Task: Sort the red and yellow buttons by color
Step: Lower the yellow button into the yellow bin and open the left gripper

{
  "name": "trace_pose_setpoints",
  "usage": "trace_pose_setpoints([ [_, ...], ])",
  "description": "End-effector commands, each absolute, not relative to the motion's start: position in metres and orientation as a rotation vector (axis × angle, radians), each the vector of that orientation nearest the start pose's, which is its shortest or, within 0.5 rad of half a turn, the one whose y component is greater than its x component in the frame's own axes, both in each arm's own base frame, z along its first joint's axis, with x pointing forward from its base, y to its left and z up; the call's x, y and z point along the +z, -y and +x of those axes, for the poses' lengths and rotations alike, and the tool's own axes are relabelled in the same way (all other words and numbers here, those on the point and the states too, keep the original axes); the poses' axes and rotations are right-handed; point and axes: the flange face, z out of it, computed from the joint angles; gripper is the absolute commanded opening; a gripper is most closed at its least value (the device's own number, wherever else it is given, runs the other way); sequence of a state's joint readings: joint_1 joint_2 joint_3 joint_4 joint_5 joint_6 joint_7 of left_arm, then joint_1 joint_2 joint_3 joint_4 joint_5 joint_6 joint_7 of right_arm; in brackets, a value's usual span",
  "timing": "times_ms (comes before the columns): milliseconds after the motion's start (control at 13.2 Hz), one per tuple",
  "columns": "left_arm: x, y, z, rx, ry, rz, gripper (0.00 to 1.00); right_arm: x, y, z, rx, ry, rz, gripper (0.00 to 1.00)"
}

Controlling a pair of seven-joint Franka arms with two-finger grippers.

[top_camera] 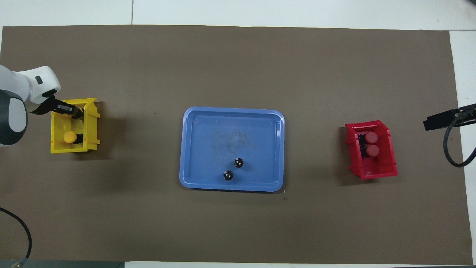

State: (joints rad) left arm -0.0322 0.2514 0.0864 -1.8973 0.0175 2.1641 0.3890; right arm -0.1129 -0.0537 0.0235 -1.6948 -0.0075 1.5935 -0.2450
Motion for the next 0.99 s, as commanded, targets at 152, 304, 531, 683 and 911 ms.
trace_pose_setpoints([
  [152, 0.394, -0.033, 0.617, 0.024, -0.554, -3.034, 0.71, 0.599, 0.05, 0.538, 0.073, 0.224, -3.149, 0.99],
  [304, 0.427, -0.03, 0.621, 0.057, -0.487, -3.057, 0.83, 0.599, 0.05, 0.538, 0.07, 0.226, -3.149, 0.99],
  [531, 0.482, 0.014, 0.614, 0.075, -0.172, -3.089, 0.9, 0.6, 0.049, 0.538, 0.068, 0.229, -3.149, 0.99],
  [683, 0.522, 0.022, 0.597, 0.031, -0.163, -3.093, 1.0, 0.6, 0.049, 0.538, 0.068, 0.229, -3.149, 0.99],
  [911, 0.574, 0.01, 0.561, 0.055, -0.132, -3.102, 1.0, 0.6, 0.049, 0.538, 0.068, 0.229, -3.149, 0.99],
])
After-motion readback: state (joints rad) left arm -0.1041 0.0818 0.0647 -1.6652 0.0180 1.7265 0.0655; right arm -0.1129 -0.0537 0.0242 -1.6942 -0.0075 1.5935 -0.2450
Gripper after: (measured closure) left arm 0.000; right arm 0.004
